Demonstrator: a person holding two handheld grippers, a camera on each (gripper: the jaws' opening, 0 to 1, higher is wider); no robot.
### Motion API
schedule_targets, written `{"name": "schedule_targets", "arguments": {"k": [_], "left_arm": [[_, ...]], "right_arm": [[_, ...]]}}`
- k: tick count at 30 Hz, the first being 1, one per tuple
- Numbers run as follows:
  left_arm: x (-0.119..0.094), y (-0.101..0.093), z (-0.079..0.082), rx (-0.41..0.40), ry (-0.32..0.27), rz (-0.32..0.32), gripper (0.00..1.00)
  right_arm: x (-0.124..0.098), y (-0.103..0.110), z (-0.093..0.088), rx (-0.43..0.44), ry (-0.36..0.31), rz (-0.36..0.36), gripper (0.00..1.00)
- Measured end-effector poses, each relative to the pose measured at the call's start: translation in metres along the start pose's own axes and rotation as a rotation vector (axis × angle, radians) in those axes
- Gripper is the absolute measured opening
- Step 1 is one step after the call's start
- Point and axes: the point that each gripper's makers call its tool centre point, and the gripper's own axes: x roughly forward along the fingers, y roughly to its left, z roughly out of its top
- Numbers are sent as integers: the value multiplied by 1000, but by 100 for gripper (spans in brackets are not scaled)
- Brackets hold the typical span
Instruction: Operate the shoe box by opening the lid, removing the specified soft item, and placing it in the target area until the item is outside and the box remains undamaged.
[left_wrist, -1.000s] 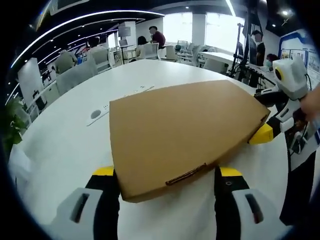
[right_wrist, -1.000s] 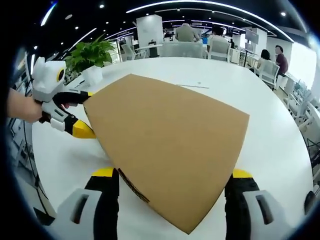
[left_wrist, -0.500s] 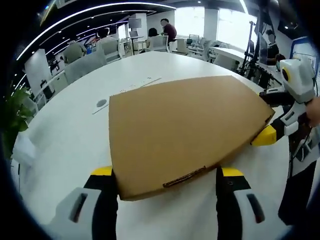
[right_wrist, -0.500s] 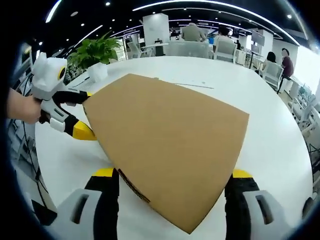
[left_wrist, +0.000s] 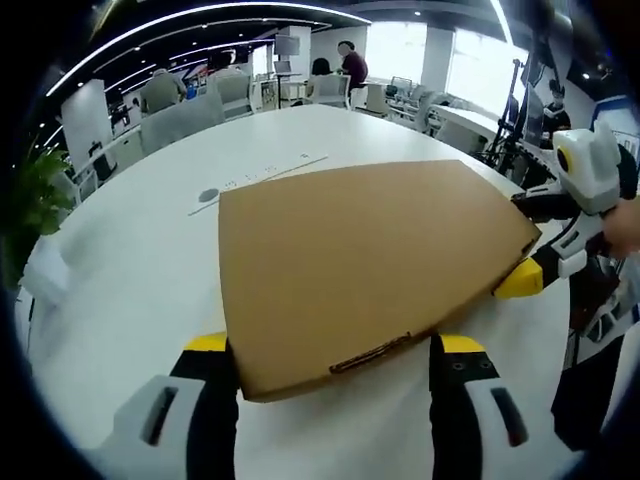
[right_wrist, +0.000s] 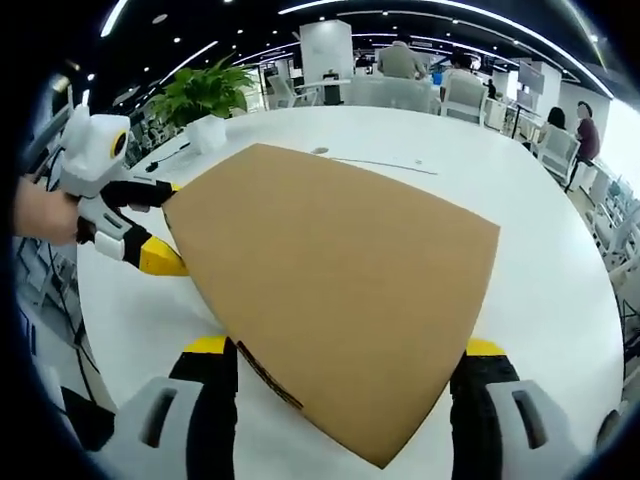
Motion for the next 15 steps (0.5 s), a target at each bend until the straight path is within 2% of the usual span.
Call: {"name": "schedule_targets", "arguments": {"k": [5,15], "left_arm": [[-4,1,-4,-9,-23,6,79],[-10,-10,-10,-29,-28,28,79]], "right_arm": [[-2,1,0,-12,4,12,90],[-3,3,-1,-38,3,36,89]]}}
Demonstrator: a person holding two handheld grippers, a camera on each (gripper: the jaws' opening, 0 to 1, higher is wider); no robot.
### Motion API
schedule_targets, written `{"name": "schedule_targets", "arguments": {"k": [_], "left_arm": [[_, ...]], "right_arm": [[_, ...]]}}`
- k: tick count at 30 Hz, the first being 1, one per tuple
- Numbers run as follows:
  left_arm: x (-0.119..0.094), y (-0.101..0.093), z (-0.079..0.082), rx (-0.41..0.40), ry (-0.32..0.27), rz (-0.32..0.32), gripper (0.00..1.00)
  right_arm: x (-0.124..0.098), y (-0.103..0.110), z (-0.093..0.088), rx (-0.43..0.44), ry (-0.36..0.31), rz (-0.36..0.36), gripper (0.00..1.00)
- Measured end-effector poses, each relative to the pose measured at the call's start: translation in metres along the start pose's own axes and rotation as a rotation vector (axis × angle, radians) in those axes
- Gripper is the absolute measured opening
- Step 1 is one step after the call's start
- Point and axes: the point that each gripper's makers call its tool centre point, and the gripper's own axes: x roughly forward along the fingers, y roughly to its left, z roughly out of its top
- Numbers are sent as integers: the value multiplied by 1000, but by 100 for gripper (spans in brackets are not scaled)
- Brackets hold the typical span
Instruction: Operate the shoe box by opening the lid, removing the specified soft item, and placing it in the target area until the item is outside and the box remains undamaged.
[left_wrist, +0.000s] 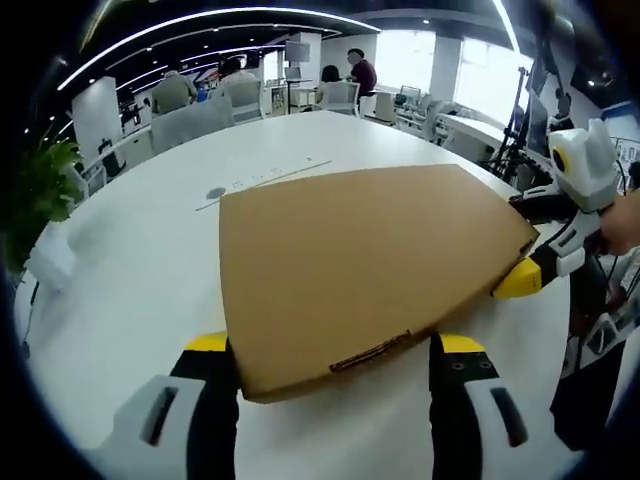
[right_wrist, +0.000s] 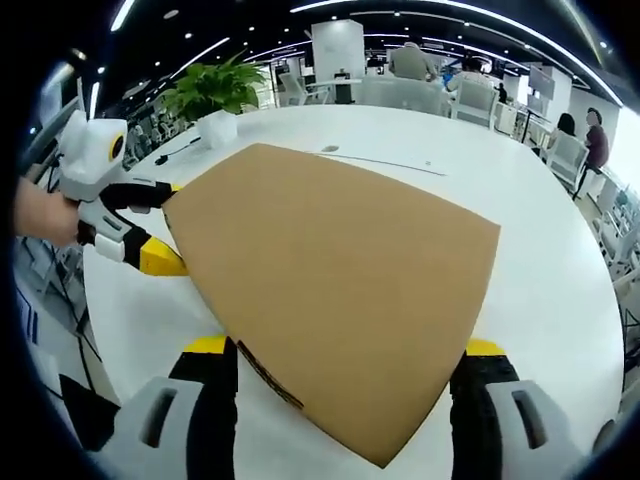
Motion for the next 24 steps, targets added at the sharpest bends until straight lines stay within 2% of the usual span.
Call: {"name": "schedule_targets", "arguments": {"k": [10,24], "left_arm": [[-10,-11,-8,-26,-32,33,79],[-13,-11,-14,-54,-38,46,78]], "right_arm": [[-3,1,-5,-36,-1,31,89],[-7,3,-7,-56,4,52,89]]}}
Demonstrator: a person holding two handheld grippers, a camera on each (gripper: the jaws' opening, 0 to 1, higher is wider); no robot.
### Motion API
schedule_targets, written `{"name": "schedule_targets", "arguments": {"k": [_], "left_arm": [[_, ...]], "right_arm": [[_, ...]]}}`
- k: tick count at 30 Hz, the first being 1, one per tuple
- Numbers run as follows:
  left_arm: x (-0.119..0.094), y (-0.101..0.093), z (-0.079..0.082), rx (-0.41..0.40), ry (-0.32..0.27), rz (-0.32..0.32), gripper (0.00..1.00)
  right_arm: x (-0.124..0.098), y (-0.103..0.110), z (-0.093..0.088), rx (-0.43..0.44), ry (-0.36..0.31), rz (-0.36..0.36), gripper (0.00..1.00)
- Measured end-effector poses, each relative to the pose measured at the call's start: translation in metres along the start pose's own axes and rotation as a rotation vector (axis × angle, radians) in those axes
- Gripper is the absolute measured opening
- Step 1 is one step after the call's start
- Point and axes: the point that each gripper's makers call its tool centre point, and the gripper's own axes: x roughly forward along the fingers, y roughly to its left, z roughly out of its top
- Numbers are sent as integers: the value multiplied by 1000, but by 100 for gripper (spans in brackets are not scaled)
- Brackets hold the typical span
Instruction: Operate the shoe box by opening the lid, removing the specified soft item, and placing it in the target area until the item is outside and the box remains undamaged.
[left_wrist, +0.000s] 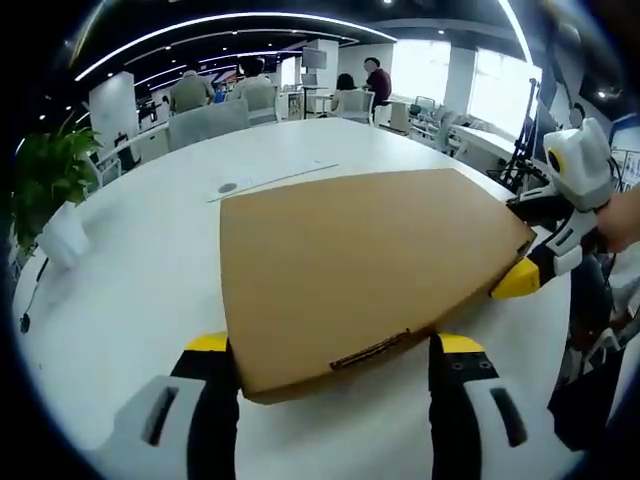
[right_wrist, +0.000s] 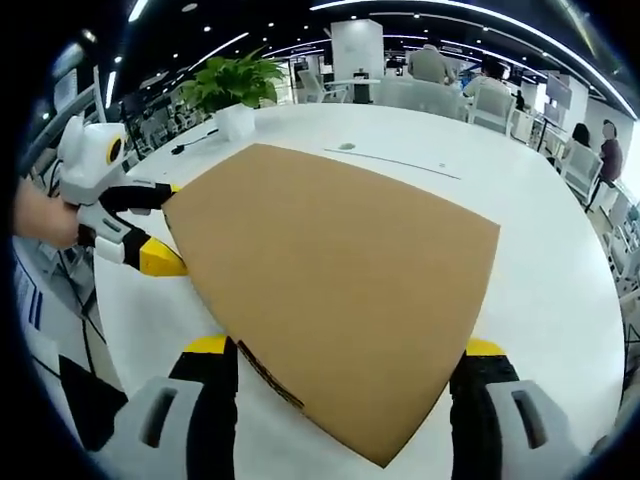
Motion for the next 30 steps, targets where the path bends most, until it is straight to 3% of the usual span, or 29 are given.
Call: {"name": "schedule_targets", "arguments": {"k": [30], "left_arm": [[-10,-12,-9,-41,-9,18,77]], "right_arm": [[-6,4,-7,-21,11,26,89]]}}
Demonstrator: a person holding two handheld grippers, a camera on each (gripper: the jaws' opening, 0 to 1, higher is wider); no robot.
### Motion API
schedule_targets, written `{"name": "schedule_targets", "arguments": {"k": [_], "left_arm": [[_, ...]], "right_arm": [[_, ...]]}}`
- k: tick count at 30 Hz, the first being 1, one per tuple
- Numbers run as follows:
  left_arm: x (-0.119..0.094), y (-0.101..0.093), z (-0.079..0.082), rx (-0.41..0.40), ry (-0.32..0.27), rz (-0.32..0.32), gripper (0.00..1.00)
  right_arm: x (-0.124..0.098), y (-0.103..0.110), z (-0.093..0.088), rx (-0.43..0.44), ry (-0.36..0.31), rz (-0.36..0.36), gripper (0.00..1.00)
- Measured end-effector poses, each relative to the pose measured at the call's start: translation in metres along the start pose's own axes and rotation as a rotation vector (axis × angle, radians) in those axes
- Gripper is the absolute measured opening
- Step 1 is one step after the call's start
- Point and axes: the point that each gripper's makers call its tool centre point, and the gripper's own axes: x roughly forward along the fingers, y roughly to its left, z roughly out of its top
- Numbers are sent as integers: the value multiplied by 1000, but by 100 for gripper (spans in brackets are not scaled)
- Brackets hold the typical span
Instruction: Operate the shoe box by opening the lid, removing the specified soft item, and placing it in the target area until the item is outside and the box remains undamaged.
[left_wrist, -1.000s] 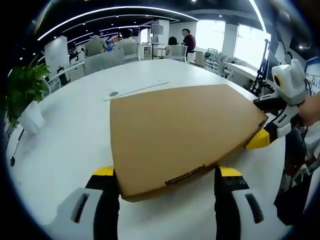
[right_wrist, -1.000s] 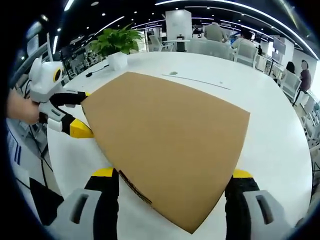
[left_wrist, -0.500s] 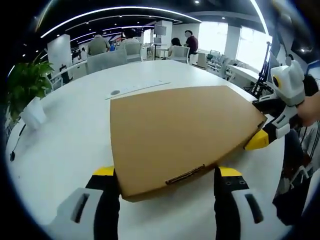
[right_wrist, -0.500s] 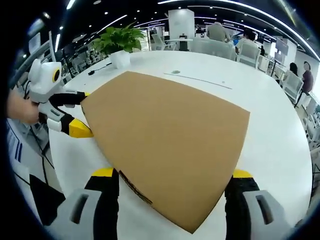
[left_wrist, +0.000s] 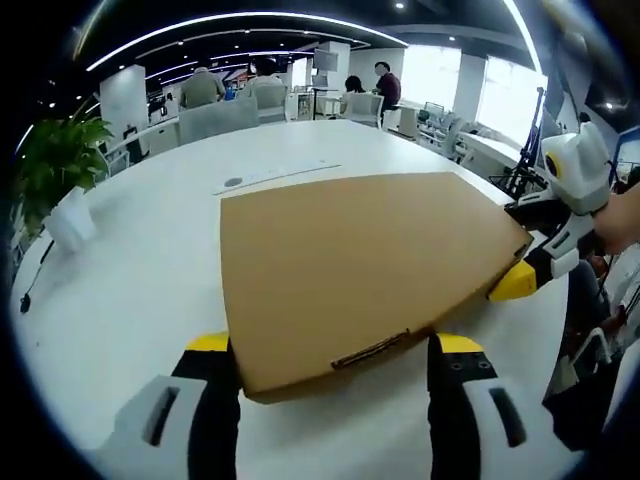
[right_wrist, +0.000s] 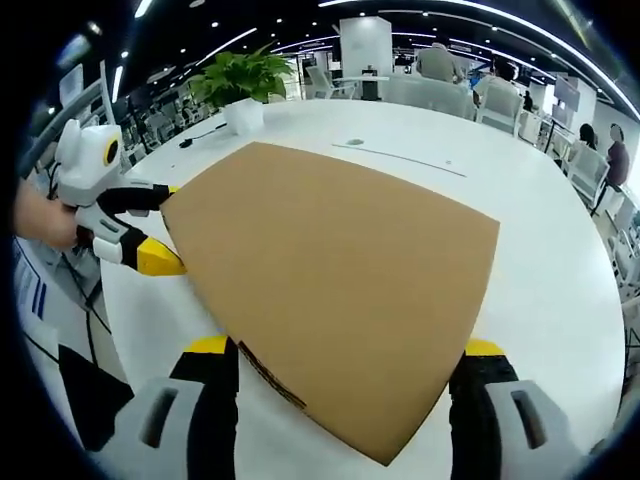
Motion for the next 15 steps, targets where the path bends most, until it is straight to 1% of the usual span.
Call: {"name": "schedule_targets", "arguments": {"k": [5,11,15], "left_arm": [[-3,-2,-2,-4,3,6,77],[-5,-5,-6,-16,-8,20,77],[-8,-7,-8,-25,-14,20,77]], "right_arm": [[0,0,-2,-5,-1,6,88],[1,1,-3,-18,0,16,88],[-3,4,-6,-24,5,21,88]]}}
